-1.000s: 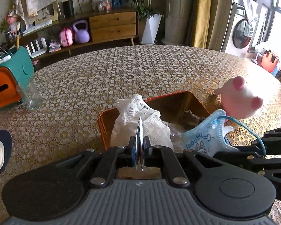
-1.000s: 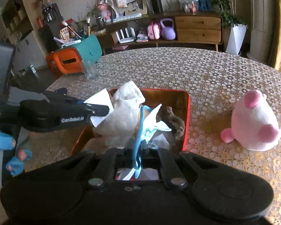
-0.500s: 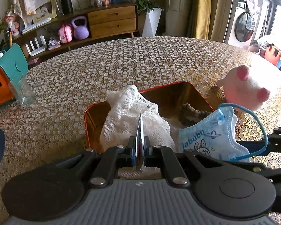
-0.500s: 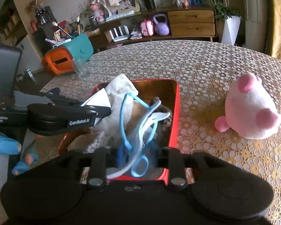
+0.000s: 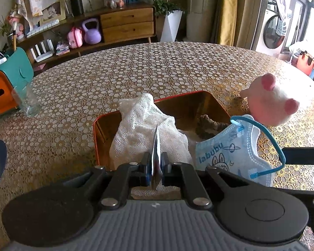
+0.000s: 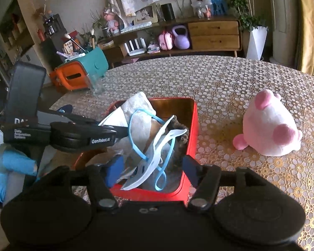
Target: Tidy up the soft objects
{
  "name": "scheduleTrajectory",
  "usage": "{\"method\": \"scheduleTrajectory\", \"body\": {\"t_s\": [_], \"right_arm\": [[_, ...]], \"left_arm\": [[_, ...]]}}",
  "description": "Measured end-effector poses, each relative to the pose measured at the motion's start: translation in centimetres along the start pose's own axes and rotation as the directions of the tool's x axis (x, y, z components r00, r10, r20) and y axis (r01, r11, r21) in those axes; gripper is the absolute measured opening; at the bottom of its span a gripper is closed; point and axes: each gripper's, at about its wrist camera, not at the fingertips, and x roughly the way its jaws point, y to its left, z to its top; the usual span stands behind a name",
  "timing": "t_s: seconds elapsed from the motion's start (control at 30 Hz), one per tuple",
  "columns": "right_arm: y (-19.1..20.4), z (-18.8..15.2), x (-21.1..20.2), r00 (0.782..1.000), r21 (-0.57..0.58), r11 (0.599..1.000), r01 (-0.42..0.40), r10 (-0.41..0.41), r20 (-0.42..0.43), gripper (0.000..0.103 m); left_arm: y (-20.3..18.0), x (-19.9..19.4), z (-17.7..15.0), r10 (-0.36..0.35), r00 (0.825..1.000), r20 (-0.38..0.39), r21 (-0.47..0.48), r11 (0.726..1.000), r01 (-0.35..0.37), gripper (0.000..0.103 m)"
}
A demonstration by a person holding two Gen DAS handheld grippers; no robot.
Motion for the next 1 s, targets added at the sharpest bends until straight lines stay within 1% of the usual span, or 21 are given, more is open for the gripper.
{"method": "scheduleTrajectory", "body": {"t_s": [0.07, 0.13, 0.17, 0.2, 0.23, 0.27, 0.3, 0.4, 0.53, 0.7, 0.87, 1.0], "right_arm": [[0.2, -0.1, -0.4, 1.000, -0.002, 1.000, -0.001, 0.001, 0.010, 0.063], [0.3, -0.1, -0.8, 1.000, 0.002, 1.000, -0.002, 0.002, 0.020, 0.065], [0.3, -0.1, -1.1, 1.000, 0.005, 1.000, -0.002, 0.002, 0.026, 0.067], [0.4, -0.2, -1.5, 0.999, 0.009, 1.000, -0.002, 0.002, 0.035, 0.067], [0.4, -0.2, -1.8, 0.999, 0.012, 1.000, -0.005, 0.004, 0.042, 0.069], [0.4, -0.2, -2.1, 0.999, 0.016, 1.000, -0.008, 0.007, 0.049, 0.070], [0.4, -0.3, -2.5, 0.998, 0.018, 1.000, -0.006, 0.005, 0.057, 0.071], [0.6, -0.5, -3.7, 0.996, 0.025, 1.000, -0.005, 0.003, 0.084, 0.075], [0.6, -0.9, -5.7, 0.992, 0.041, 0.999, -0.002, -0.003, 0.128, 0.082], [0.9, -1.6, -7.9, 0.984, 0.044, 0.999, 0.005, -0.013, 0.179, 0.087], [1.7, -2.2, -9.7, 0.975, 0.022, 1.000, 0.009, -0.013, 0.223, 0.092], [2.3, -2.8, -11.0, 0.965, 0.004, 1.000, 0.016, -0.016, 0.261, 0.095]], "left_arm": [[0.0, -0.3, -0.1, -0.006, 1.000, 0.003, -0.002, 1.000, 0.006, 0.010], [0.0, -0.6, -0.1, -0.008, 1.000, 0.005, -0.004, 1.000, 0.008, 0.015], [0.0, -0.8, -0.2, -0.011, 1.000, 0.007, -0.007, 1.000, 0.011, 0.024], [0.0, -1.0, -0.2, -0.015, 1.000, 0.011, -0.009, 1.000, 0.015, 0.040], [0.0, -1.2, -0.4, -0.018, 1.000, 0.015, -0.012, 1.000, 0.018, 0.052], [0.0, -1.5, -0.4, -0.020, 1.000, 0.024, -0.015, 1.000, 0.020, 0.074], [-0.1, -1.9, -0.5, -0.020, 0.999, 0.040, -0.018, 1.000, 0.020, 0.078], [-0.3, -3.0, -0.7, -0.027, 0.998, 0.060, -0.024, 0.999, 0.028, 0.078], [-0.3, -5.0, -1.2, -0.030, 0.996, 0.088, -0.027, 0.999, 0.033, 0.078], [-0.3, -7.6, -2.1, -0.045, 0.992, 0.117, -0.045, 0.998, 0.050, 0.078], [-0.3, -10.7, -3.0, -0.055, 0.984, 0.168, -0.056, 0.996, 0.065, 0.078], [-0.8, -13.3, -4.0, -0.050, 0.974, 0.219, -0.039, 0.997, 0.060, 0.079]]}}
